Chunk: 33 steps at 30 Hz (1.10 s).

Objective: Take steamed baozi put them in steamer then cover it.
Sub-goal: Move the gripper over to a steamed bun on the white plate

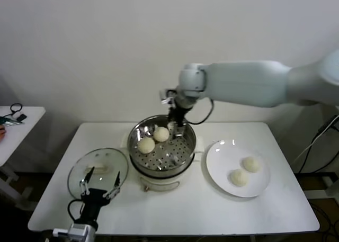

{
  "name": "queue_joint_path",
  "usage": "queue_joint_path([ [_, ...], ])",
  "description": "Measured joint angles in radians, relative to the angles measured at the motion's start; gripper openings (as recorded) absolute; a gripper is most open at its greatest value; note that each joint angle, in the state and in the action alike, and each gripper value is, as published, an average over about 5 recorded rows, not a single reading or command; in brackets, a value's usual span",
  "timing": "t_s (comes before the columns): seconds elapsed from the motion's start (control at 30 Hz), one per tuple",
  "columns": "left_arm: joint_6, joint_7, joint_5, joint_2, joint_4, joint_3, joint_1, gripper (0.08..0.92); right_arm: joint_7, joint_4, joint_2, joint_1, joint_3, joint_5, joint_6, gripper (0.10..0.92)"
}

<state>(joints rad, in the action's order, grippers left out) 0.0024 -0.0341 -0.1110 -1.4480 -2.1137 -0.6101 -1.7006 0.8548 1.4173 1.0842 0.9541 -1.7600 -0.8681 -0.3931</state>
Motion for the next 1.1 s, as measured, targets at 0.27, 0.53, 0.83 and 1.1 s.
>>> queue_joint_path([
  [0.27, 0.008, -0.008, -0.011, -0.009, 0.009, 0.006, 0.014, 0.823, 0.007, 0.102, -0.295, -0.056, -0.031, 0.162, 0.009, 0.823],
  [0.53, 0.014, -0.013, -0.029, -0.016, 0.013, 0.01, 0.02, 0.823, -0.004, 0.104, -0.442, -0.253, 0.086, 0.323, 0.002, 0.823],
  [0.83, 0.015, -0.014, -0.038, -0.018, 0.026, 0.008, 0.02, 0.823, -0.026, 0.051, -0.47, -0.455, 0.22, 0.425, -0.02, 0.823],
  [1.1, 0.017, -0.016, -0.04, -0.018, 0.039, 0.005, 0.027, 0.823, -0.045, -0.002, -0.44, -0.581, 0.298, 0.47, -0.041, 0.823],
])
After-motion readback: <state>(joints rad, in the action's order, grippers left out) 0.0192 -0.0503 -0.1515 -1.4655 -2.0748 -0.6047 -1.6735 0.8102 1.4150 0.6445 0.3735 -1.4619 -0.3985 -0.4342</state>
